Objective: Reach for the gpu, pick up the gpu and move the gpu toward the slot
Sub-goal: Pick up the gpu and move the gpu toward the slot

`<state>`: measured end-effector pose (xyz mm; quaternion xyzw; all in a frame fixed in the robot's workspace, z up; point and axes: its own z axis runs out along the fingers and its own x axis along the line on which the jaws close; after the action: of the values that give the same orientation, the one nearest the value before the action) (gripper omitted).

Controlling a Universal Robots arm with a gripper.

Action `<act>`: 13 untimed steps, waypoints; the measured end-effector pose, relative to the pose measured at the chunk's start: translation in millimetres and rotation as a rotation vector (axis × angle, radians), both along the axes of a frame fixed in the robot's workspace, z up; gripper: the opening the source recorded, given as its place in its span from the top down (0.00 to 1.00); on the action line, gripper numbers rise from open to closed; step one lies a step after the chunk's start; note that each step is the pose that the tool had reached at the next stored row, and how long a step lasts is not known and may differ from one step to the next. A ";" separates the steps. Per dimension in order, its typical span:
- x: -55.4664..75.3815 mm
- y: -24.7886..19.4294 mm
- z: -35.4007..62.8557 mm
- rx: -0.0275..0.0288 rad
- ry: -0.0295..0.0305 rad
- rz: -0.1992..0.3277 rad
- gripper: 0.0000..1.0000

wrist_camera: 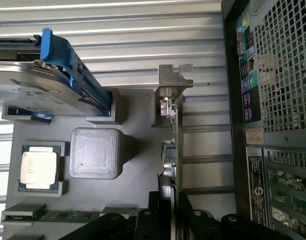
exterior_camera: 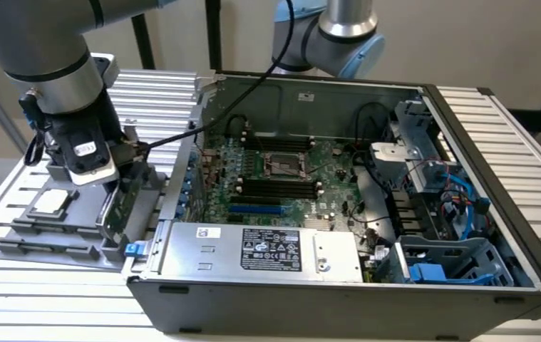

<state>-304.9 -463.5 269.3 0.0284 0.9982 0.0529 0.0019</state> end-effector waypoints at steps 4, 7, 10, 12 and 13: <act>0.0 0.0 17.4 0.0007 0.0000 0.001 0.74; 0.0 0.0 31.1 0.0008 0.0000 0.001 0.74; 0.0 -0.1 45.1 0.0007 0.0001 0.001 0.74; 0.0 -0.2 54.0 0.0009 -0.0001 0.001 0.74; 0.0 -0.3 58.6 0.0007 0.0001 0.001 0.74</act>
<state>-304.9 -463.9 327.9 0.0277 0.9982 0.0532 0.0018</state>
